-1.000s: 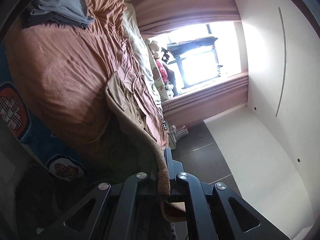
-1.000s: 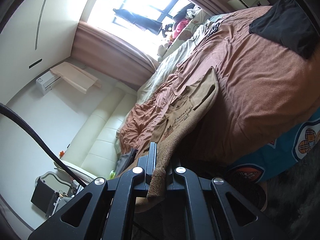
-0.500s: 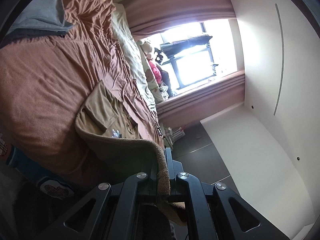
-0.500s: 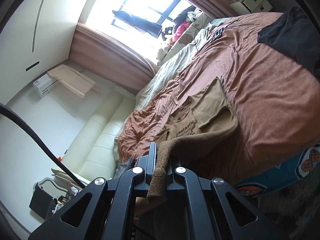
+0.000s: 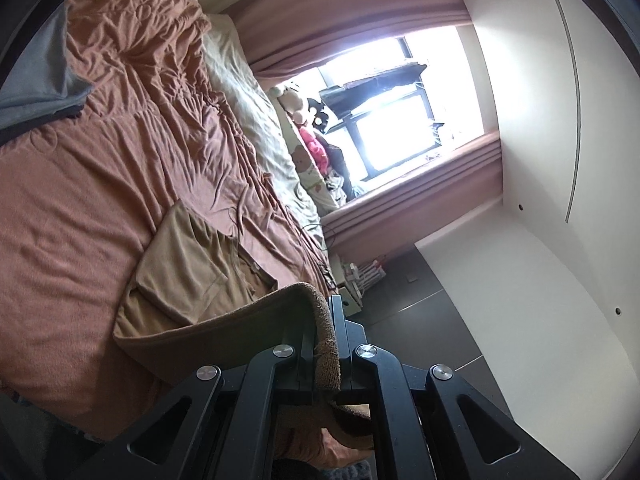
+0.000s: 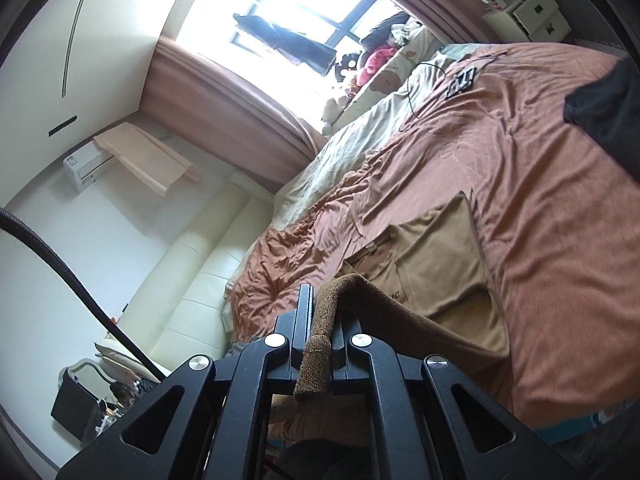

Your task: Fold small clothes

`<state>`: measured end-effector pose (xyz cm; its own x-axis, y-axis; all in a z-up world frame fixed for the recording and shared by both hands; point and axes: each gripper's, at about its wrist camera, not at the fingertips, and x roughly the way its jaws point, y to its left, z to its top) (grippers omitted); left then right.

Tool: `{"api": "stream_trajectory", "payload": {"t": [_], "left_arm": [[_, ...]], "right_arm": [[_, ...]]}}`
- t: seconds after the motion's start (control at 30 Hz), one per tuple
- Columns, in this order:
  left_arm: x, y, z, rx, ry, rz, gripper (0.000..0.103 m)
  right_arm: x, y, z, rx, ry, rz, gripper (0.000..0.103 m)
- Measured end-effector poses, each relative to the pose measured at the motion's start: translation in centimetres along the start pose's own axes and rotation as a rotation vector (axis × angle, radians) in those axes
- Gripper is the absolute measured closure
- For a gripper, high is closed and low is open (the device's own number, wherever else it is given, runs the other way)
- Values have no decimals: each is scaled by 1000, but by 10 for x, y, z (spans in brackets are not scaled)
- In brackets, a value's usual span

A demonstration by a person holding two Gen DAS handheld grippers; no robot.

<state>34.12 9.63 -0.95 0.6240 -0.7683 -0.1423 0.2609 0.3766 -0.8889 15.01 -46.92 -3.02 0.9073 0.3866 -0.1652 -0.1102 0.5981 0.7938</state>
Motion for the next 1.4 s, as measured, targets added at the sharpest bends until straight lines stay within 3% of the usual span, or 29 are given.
{"api": "stream_trajectory", "payload": {"t": [0.17, 0.67, 1.03, 1.17, 1.4], "left_arm": [[25, 2, 21, 8, 10, 27, 100], [107, 18, 68, 26, 66, 149, 100], [170, 68, 84, -16, 119, 289, 100], [194, 89, 88, -26, 143, 340, 100], [230, 129, 90, -42, 182, 417, 100]], "right_arm": [[30, -4, 24, 10, 4, 17, 102], [109, -26, 72, -17, 33, -78, 102], [170, -41, 91, -15, 96, -166, 102], [194, -57, 99, 52, 126, -165, 102], [236, -91, 104, 130, 178, -247, 102]]}}
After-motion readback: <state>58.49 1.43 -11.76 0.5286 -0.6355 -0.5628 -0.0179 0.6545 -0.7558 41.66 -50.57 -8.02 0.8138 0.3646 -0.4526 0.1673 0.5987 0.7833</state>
